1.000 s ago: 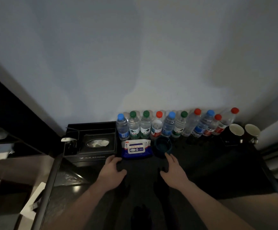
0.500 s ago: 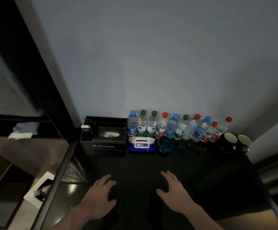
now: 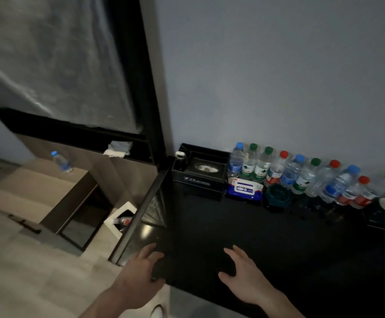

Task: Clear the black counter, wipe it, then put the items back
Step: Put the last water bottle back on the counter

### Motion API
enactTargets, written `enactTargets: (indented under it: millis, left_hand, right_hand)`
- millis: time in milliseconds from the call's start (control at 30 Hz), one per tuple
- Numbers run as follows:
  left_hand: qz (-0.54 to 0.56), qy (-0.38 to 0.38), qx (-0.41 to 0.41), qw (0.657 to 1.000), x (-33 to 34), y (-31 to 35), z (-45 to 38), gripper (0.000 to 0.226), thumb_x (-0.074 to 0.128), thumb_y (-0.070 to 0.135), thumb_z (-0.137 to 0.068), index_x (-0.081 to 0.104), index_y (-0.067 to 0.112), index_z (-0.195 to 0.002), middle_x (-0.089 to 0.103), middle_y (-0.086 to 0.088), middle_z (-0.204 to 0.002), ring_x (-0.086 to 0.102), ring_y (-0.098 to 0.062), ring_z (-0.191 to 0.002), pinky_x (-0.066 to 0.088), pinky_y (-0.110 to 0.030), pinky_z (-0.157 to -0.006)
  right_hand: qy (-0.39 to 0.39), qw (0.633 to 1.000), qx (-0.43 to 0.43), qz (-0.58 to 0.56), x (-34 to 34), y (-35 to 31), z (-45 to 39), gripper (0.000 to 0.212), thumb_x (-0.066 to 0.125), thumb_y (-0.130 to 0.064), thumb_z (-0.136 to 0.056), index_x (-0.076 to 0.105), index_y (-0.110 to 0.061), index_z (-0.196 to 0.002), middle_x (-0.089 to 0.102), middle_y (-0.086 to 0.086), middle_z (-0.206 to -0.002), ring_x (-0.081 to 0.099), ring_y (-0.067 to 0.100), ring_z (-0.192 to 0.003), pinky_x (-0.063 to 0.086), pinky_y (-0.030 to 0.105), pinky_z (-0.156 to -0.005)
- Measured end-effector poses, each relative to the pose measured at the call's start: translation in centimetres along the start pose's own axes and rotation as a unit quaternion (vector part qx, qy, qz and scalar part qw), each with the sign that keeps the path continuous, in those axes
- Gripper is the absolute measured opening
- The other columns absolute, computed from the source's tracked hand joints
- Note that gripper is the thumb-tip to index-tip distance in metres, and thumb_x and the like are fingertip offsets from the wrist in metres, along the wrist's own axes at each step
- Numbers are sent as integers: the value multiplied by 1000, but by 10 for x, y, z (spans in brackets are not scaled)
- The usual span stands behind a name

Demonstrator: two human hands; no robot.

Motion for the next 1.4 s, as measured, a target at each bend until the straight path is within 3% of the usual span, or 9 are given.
enactTargets:
  millis: [67, 267, 433, 767, 967, 1233, 1400]
  left_hand:
    - [-4, 13, -15, 1000, -12, -20, 17, 72, 60, 61, -83, 40, 44, -150, 22, 18, -163, 46, -15, -139, 42, -29, -112]
    - [29, 62, -56, 996, -47, -101, 57, 68, 66, 56, -87, 39, 47, -149, 20, 15, -166, 34, -15, -146, 36, -34, -118]
    - [37, 105, -93, 989, -79, -210, 94, 69, 62, 62, -88, 39, 42, -150, 16, 15, -168, 28, -13, -151, 33, -31, -120]
    - [44, 124, -165, 977, -149, -420, 151, 69, 61, 60, -89, 37, 40, -151, 17, 10, -169, 28, -15, -151, 29, -31, -122]
    - [58, 133, -209, 967, -183, -506, 147, 74, 60, 60, -87, 35, 38, -153, 13, 7, -170, 27, -17, -152, 29, -32, -122]
    - [69, 141, -261, 952, -245, -608, 99, 76, 59, 58, -87, 33, 37, -155, 11, 4, -171, 25, -20, -152, 28, -32, -121]
    - [81, 147, -279, 946, -300, -655, 55, 79, 57, 57, -87, 29, 36, -158, 4, 5, -172, 17, -20, -156, 25, -33, -123]
  right_hand:
    - [-12, 1000, -16, 12, 10, -24, 1, 79, 69, -46, -95, 25, -42, -160, 8, -13, -172, 14, 15, -158, 26, 42, -125]
    - [-39, 996, -63, 49, 53, -111, -14, 78, 68, -48, -95, 25, -43, -160, 8, -14, -172, 15, 15, -158, 27, 41, -124]
    - [-65, 990, -103, 72, 115, -223, -40, 77, 66, -45, -98, 24, -38, -162, 7, -12, -172, 15, 17, -158, 26, 40, -125]
    - [-36, 982, -150, 108, 233, -419, -95, 82, 65, -52, -95, 21, -38, -163, 7, -16, -171, 17, 13, -157, 23, 40, -126]
    - [-54, 971, -166, 164, 253, -494, -135, 79, 64, -47, -97, 22, -36, -163, 8, -11, -172, 25, 12, -154, 25, 35, -124]
    - [-86, 955, -207, 193, 287, -609, -259, 78, 62, -49, -98, 21, -35, -164, 4, -12, -173, 13, 21, -159, 19, 40, -128]
    - [-120, 947, -218, 205, 294, -681, -327, 78, 60, -52, -98, 21, -36, -163, 3, -14, -172, 15, 18, -158, 21, 40, -126]
Point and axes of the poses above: each hand's wrist, its own z-axis away from the middle knuckle, its own x-axis out of the palm, y = z × x, the point moved 3 cm from there along -z, towards the middle knuckle
